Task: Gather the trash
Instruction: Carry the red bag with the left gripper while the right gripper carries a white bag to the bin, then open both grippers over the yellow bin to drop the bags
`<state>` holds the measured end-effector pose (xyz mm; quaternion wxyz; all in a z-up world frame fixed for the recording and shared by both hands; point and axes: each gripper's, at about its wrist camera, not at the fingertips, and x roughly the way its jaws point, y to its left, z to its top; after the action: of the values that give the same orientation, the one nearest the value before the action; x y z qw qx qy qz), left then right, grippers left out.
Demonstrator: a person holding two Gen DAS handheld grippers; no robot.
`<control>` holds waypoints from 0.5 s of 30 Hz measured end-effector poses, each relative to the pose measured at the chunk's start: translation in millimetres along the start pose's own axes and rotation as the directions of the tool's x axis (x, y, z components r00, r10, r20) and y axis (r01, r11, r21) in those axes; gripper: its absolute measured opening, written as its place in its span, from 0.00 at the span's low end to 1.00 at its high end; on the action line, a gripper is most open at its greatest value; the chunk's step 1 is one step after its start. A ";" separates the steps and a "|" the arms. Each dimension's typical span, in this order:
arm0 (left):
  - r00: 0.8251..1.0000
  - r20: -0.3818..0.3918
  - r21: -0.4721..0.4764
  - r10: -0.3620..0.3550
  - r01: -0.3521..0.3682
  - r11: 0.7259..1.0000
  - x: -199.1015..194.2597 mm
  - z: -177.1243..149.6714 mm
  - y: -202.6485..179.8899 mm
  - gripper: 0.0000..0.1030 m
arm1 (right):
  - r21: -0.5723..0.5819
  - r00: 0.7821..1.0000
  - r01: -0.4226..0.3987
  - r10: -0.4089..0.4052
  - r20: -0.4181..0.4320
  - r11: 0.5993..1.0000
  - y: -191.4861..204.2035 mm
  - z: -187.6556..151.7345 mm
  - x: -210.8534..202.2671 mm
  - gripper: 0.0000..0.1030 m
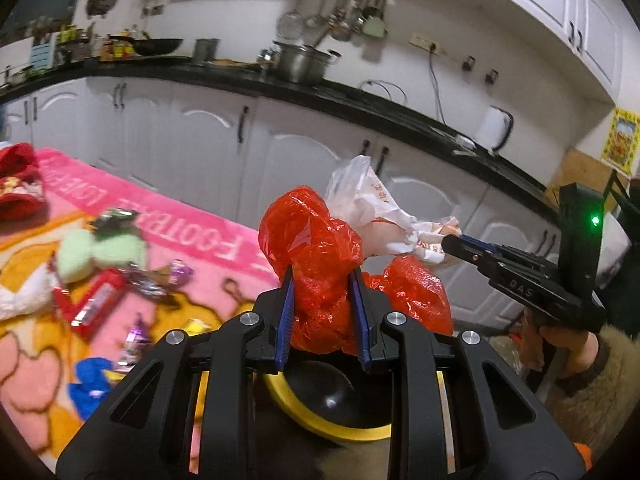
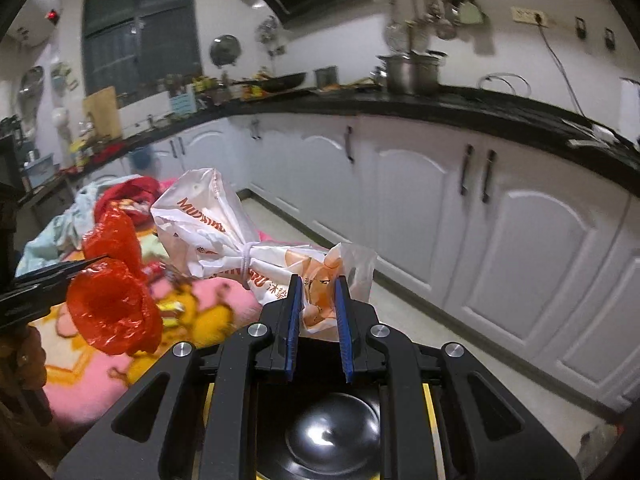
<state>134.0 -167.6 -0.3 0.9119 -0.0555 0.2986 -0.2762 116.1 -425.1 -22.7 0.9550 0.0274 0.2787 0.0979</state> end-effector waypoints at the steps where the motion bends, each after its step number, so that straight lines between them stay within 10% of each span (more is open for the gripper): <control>1: 1.000 -0.009 0.005 -0.007 0.007 1.000 4.8 -2.1 -3.8 0.18 | 0.008 1.000 0.013 -0.013 -0.009 1.000 -5.3 -4.9 -0.2 0.16; 15: 0.986 -0.164 0.005 -0.041 0.043 0.999 63.9 -46.2 -22.1 0.19 | 0.092 0.987 0.085 -0.071 -0.146 0.992 -38.9 -45.0 26.3 0.18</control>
<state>139.8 -217.5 -64.9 0.8785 -0.0351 0.3700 -0.3002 120.3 -458.0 -78.7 0.9333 0.0564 0.3514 0.0484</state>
